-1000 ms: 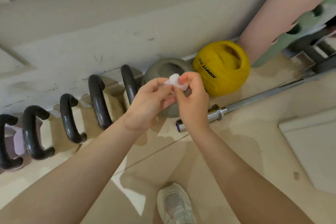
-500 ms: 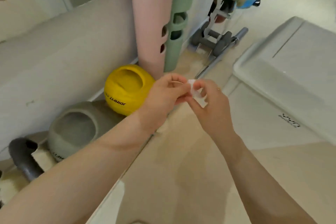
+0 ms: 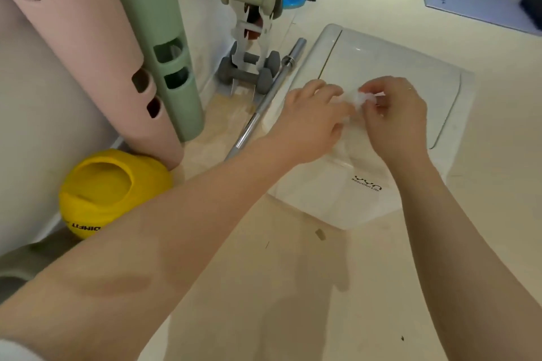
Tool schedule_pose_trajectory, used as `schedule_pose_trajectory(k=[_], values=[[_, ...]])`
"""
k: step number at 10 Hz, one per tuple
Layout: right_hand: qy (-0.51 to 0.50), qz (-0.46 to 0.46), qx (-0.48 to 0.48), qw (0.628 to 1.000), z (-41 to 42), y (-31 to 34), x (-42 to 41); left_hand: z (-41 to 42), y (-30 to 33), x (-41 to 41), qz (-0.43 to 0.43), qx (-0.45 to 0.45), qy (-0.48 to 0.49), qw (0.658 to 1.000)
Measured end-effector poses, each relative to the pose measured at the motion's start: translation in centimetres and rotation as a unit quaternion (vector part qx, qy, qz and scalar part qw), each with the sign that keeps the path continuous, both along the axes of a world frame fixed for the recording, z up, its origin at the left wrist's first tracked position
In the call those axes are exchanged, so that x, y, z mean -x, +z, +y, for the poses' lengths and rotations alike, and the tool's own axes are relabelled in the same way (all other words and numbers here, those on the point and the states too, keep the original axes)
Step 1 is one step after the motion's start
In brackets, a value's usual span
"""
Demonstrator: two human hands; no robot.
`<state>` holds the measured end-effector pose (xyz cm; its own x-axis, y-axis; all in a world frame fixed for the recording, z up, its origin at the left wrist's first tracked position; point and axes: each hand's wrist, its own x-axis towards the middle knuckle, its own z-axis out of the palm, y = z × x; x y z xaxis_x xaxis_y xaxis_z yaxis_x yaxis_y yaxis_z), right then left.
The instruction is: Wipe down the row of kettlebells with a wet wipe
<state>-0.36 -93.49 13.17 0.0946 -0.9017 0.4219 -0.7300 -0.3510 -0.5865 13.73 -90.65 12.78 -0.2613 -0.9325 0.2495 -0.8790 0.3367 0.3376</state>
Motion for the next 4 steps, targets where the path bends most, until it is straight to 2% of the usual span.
schedule_pose_trajectory(k=[1, 2, 3, 4], values=[[0.006, 0.099, -0.039, 0.994, -0.9, -1.1, 0.1, -0.4, -1.0, 0.3, -0.062, -0.03, -0.001, 0.998], [0.012, 0.152, -0.125, 0.98, -0.7, -1.6, 0.1, 0.0, -1.6, 0.2, -0.071, -0.024, -0.004, 0.997], [0.005, 0.193, -0.187, 0.963, -0.5, -1.2, -0.1, 0.5, -2.2, -0.4, -0.041, -0.014, 0.006, 0.999], [-0.001, 0.202, -0.065, 0.977, 0.2, -1.2, -0.9, 1.9, -3.0, -1.7, 0.014, 0.017, 0.002, 1.0]])
